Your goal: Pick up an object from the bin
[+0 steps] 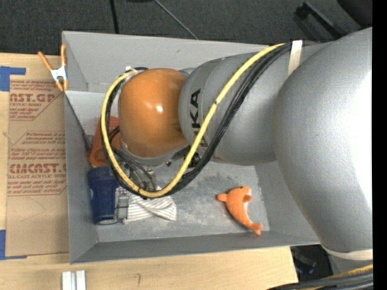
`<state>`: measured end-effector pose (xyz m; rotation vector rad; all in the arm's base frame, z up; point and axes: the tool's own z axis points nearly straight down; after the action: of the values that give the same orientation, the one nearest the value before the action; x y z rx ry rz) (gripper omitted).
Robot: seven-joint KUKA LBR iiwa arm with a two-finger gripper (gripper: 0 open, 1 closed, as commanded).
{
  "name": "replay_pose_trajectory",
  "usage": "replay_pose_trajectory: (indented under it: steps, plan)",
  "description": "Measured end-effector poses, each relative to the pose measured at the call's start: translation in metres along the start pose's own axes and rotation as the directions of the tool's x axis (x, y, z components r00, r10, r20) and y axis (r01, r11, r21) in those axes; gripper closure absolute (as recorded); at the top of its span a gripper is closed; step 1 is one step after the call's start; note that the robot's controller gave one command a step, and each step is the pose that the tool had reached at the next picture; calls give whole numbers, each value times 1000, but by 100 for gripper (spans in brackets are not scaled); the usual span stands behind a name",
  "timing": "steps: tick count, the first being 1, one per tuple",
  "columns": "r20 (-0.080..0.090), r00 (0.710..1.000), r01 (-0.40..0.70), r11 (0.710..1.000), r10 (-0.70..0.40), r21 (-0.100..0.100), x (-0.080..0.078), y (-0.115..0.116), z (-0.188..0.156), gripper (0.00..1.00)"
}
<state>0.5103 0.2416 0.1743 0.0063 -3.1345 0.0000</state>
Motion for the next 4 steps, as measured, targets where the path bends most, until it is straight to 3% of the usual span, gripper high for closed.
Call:
replay_pose_trajectory:
  steps: [1, 2, 3, 4]
  plan:
    - [7, 1000, -3, 1000, 3, -2, -2, -1, -5, 0]
    - [11, 997, 71, 998, -71, 0, 14, -77, 71, 0]
    - [3, 996, 88, 996, -88, 2, 16, -103, 86, 0]
    - [6, 985, -172, 985, 172, -2, 24, -90, 76, 0]
